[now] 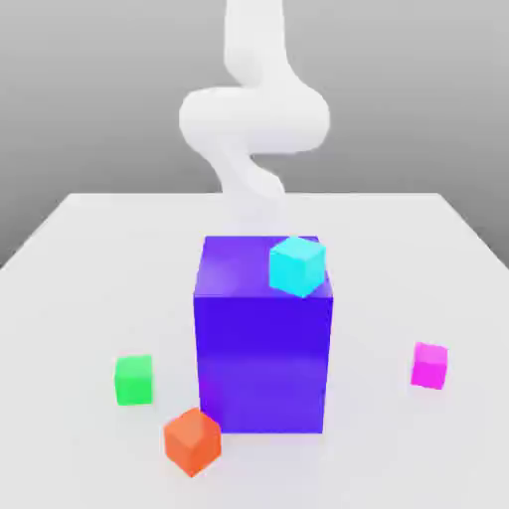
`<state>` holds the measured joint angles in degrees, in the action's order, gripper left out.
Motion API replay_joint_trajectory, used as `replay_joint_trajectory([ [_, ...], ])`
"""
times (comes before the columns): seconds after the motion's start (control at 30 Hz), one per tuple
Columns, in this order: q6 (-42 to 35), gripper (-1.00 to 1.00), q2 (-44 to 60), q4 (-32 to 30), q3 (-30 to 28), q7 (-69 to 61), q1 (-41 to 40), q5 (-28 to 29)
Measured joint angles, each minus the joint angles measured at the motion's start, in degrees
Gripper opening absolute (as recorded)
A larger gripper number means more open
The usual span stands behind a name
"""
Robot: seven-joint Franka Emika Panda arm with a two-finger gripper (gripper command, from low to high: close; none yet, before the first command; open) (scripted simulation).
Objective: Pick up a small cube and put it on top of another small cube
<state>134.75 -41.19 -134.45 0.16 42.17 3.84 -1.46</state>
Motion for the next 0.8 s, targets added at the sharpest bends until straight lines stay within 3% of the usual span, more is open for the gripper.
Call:
replay_joint_trajectory([
  [0.53,18.97,0.00,29.78,-17.09,7.27,-20.81,21.54,-5.66],
  [0.67,23.83,0.00,37.13,-21.38,10.69,-23.29,25.29,-3.34],
  [0.8,28.87,0.00,44.66,-24.91,11.20,-22.02,29.60,3.58],
])
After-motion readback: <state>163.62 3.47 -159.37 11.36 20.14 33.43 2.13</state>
